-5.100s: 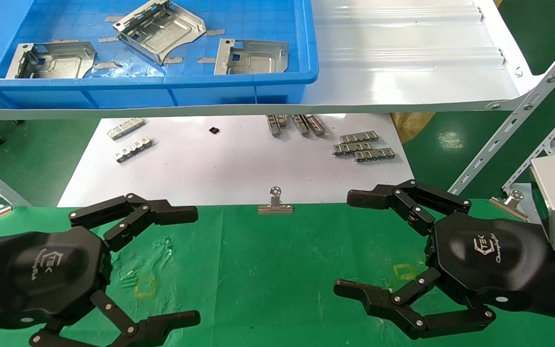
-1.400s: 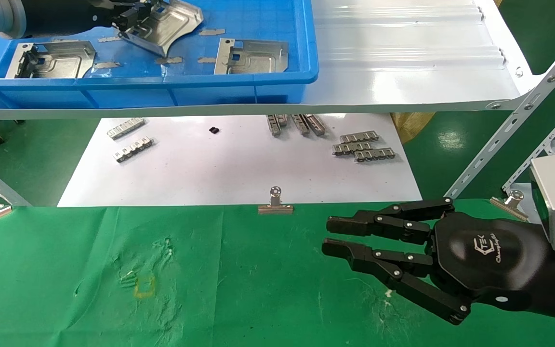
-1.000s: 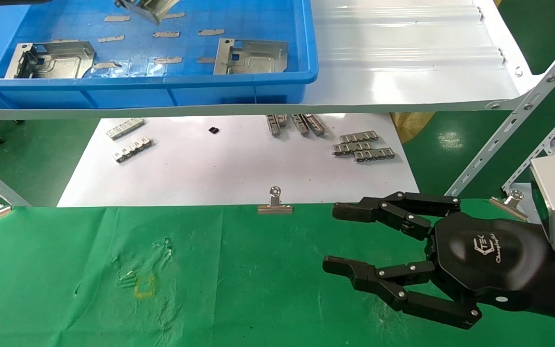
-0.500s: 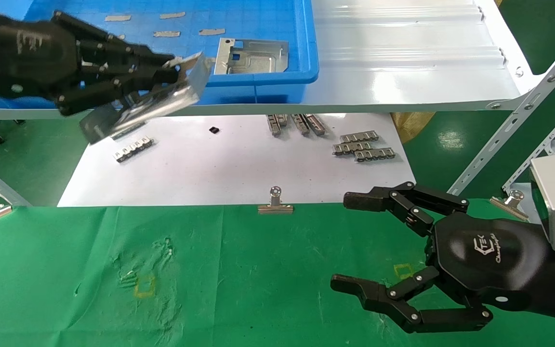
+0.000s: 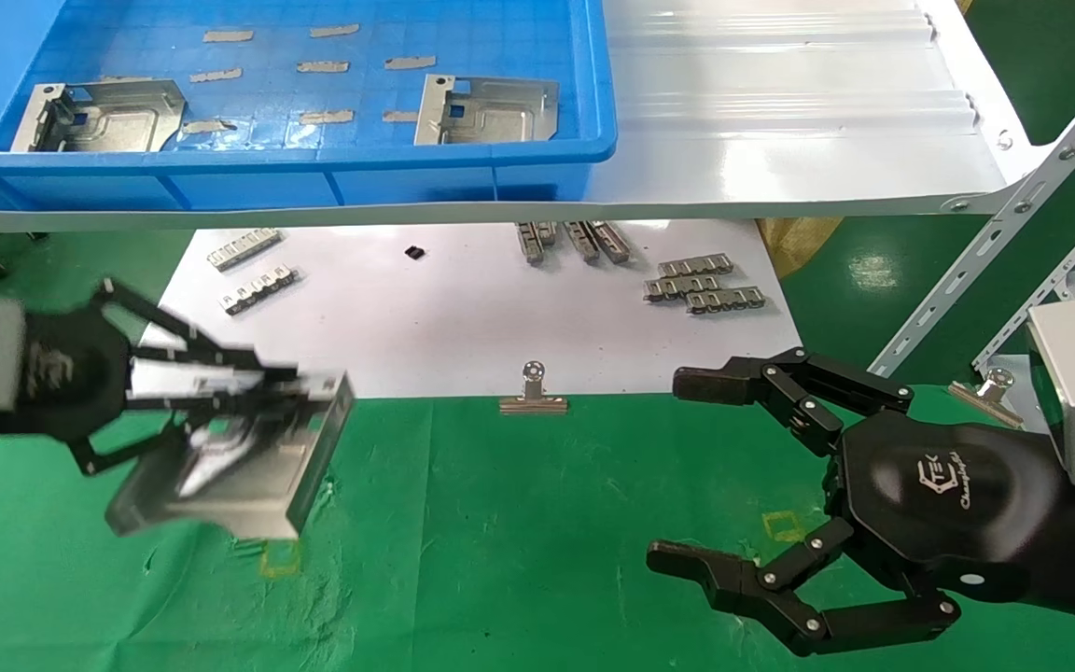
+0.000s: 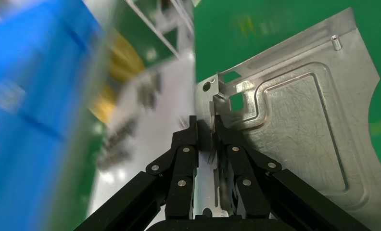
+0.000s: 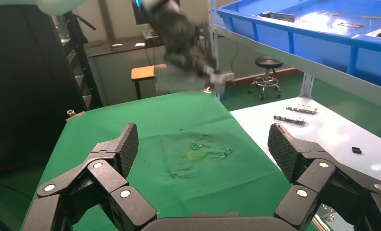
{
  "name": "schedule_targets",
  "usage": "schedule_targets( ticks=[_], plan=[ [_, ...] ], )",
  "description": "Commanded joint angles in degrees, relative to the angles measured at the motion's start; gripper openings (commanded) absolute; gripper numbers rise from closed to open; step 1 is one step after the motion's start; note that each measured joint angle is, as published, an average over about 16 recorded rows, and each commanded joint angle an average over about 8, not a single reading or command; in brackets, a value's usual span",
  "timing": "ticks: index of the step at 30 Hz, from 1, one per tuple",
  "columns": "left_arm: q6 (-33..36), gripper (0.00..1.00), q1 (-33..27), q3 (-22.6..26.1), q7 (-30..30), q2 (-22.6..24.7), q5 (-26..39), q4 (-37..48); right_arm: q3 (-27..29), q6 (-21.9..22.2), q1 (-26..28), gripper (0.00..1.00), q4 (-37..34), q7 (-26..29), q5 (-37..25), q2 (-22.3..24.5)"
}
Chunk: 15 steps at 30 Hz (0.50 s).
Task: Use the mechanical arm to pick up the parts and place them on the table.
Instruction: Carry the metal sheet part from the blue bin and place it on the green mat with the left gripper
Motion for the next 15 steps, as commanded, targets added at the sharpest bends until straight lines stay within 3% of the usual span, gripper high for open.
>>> schedule_targets(
  ticks=[1, 6, 12, 13, 15],
  plan=[
    [-0.38, 0.0, 1.15, 1.46, 4.4, -0.1, 0.84, 1.29, 0.0, 0.0, 0.0, 1.0, 0.0, 0.0, 0.0, 0.0],
    [-6.23, 0.0, 6.96, 1.97, 14.36, 0.57, 2.66, 1.95, 0.0, 0.0, 0.0, 1.0, 0.0, 0.0, 0.0, 0.0],
    [-11.63, 0.01, 14.31, 1.05, 20.24, -0.16, 0.82, -0.16, 0.0, 0.0, 0.0, 1.0, 0.0, 0.0, 0.0, 0.0],
    [-12.26, 0.05, 15.38, 0.95, 20.87, -0.31, 0.51, -0.44, 0.0, 0.0, 0.0, 1.0, 0.0, 0.0, 0.0, 0.0],
    [-13.48, 0.27, 17.3, 0.84, 21.91, -0.5, 0.09, -0.84, 0.0, 0.0, 0.0, 1.0, 0.0, 0.0, 0.0, 0.0]
  ],
)
